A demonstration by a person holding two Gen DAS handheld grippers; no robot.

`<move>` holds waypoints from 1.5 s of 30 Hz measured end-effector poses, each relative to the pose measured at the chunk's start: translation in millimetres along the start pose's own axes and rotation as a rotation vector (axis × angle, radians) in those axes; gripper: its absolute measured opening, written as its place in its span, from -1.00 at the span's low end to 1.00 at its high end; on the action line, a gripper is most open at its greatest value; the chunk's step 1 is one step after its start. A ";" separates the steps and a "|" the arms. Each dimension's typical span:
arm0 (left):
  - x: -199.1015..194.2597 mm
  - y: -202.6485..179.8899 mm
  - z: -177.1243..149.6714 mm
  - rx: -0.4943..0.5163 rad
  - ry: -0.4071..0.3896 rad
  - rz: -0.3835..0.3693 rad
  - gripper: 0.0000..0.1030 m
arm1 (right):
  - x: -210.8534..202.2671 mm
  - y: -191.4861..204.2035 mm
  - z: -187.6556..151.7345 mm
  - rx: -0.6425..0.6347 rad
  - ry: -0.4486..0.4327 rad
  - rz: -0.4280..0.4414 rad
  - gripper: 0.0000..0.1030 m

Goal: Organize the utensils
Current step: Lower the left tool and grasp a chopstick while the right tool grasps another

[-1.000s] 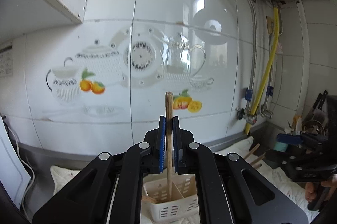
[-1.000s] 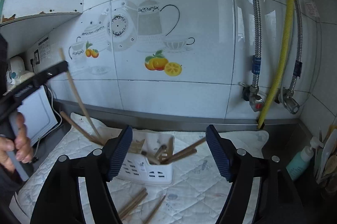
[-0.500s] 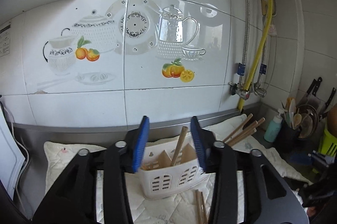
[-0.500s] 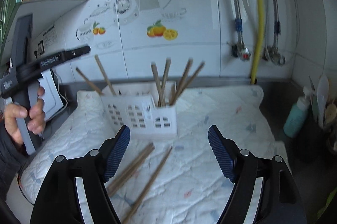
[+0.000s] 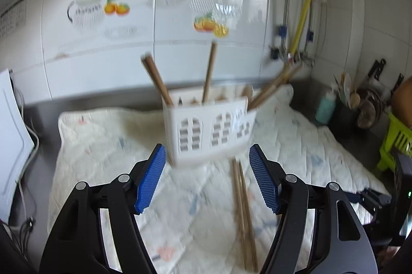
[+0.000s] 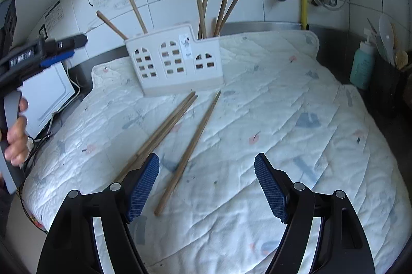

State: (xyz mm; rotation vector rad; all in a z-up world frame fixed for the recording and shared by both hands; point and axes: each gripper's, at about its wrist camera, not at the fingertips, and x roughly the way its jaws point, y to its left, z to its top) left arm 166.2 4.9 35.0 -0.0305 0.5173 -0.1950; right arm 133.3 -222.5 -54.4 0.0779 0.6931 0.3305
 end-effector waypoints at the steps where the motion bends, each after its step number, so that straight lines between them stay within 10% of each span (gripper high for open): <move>1: 0.8 0.3 -7.9 -0.002 0.018 -0.010 0.30 | 0.1 1.7 -2.9 0.002 -0.002 -0.007 0.43; 15: 38.1 -14.5 -100.6 -0.018 0.236 -0.049 -0.03 | 10.2 13.1 -19.8 0.022 0.027 -0.007 0.35; 45: 65.8 -32.3 -116.4 0.062 0.333 -0.065 -0.64 | 17.9 13.7 -31.0 0.059 0.060 0.013 -0.06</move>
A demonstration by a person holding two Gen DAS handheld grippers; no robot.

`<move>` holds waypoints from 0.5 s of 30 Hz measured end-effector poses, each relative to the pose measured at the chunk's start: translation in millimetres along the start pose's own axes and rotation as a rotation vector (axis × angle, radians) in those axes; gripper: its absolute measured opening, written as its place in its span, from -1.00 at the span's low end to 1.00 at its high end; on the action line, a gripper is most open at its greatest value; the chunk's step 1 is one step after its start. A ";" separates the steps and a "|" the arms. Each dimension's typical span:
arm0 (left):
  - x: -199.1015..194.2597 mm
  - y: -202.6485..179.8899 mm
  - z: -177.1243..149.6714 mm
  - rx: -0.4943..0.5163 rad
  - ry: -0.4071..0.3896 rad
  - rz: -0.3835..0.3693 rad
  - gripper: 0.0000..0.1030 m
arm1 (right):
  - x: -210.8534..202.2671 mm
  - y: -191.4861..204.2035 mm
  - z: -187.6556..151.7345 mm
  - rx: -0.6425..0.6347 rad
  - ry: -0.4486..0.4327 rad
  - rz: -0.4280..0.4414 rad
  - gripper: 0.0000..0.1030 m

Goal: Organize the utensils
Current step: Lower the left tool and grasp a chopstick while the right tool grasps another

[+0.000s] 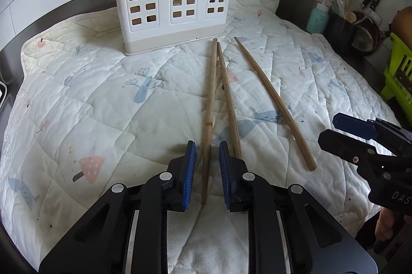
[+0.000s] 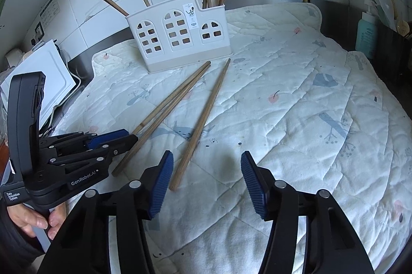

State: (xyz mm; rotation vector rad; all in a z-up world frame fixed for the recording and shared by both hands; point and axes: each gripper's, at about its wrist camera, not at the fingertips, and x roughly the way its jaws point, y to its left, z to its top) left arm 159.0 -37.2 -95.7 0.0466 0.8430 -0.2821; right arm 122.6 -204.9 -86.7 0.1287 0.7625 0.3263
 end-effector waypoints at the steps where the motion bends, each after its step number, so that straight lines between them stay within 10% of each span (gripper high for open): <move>1: 0.7 0.2 0.9 -0.001 0.001 -0.002 -0.65 | 0.5 0.7 -0.6 0.001 0.002 0.005 -0.11; 15: -21.4 5.5 0.0 -0.050 -0.053 -0.043 -0.93 | 7.4 17.7 1.0 -0.016 0.008 0.046 -0.42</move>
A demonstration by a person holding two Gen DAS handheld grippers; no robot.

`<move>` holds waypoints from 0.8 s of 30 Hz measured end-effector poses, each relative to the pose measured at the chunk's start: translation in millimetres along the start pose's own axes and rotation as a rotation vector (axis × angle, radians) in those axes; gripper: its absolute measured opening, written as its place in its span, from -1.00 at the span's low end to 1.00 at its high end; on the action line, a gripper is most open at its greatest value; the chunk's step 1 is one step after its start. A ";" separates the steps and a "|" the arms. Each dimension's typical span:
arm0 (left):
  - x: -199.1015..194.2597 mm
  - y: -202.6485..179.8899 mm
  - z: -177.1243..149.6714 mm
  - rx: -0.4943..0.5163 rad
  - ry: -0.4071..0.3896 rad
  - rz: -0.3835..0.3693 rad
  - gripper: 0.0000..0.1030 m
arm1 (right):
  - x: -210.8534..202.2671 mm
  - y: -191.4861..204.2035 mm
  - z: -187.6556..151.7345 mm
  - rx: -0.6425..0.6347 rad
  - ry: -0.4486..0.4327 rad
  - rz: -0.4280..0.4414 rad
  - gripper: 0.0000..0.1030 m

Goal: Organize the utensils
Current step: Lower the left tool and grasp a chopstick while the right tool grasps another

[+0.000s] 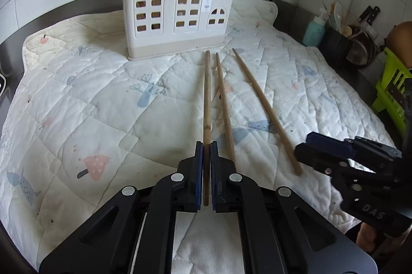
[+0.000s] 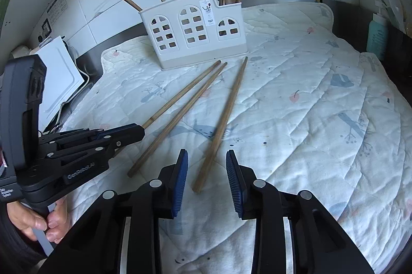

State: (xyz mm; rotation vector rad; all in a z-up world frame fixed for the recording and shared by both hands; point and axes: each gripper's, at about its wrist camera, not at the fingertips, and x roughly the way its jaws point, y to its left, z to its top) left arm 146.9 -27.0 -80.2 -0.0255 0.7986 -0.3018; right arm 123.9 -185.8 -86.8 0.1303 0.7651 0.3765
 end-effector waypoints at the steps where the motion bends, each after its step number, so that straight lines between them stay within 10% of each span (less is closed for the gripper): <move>1: -4.2 -0.7 0.0 0.000 -0.012 0.002 -0.93 | 1.4 0.8 0.6 0.000 0.001 0.001 -0.42; 24: -60.4 19.3 26.7 -0.071 -0.204 0.004 -0.93 | -16.2 3.3 15.6 -0.067 -0.122 -0.150 -0.86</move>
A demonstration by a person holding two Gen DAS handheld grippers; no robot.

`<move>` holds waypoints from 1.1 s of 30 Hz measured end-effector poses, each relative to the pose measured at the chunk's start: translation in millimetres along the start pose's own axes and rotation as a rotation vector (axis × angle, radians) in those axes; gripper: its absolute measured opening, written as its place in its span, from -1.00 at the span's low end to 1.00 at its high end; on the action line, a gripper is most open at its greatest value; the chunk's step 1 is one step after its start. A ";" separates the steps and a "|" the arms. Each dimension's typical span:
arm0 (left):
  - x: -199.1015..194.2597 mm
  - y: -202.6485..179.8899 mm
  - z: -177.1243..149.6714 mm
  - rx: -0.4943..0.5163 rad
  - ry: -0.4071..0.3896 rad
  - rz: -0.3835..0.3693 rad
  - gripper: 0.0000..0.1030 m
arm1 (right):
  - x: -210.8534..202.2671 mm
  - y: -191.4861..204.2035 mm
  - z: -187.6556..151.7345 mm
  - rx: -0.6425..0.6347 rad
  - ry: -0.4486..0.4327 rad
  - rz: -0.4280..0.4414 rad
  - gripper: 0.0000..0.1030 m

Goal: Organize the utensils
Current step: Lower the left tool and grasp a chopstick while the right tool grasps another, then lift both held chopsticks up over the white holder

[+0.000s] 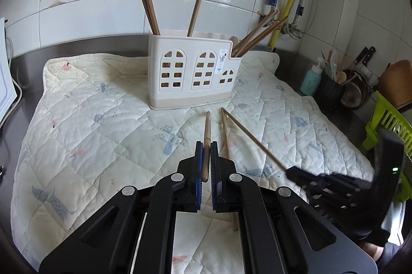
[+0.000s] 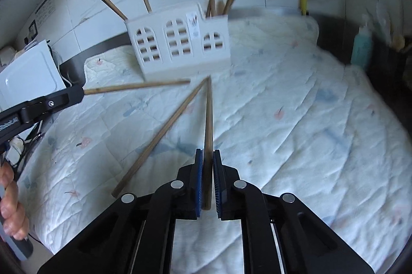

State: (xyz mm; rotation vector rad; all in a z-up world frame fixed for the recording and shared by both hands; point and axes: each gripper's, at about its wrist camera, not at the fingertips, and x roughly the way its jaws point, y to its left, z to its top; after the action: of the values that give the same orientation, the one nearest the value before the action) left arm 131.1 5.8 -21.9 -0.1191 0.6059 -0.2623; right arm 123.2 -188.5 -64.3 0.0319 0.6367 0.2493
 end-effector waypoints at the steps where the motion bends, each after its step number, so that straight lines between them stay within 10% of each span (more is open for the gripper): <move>1: -2.0 1.4 1.6 -0.004 -0.007 -0.001 -0.93 | -7.4 0.7 5.2 -0.028 -0.026 -0.009 -0.87; 11: -20.1 8.5 28.8 -0.031 -0.072 -0.003 -0.93 | -55.2 7.2 80.5 -0.256 -0.181 0.018 -0.87; 33: -40.2 14.2 101.1 0.000 -0.154 0.003 -0.93 | -75.7 1.6 202.5 -0.255 -0.196 0.185 -0.87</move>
State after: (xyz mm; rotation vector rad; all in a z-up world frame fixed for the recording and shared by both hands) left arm 160.6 34.0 80.1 -0.1369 0.4529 -0.2479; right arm 184.0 -195.6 143.0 -0.1285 0.4030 0.4987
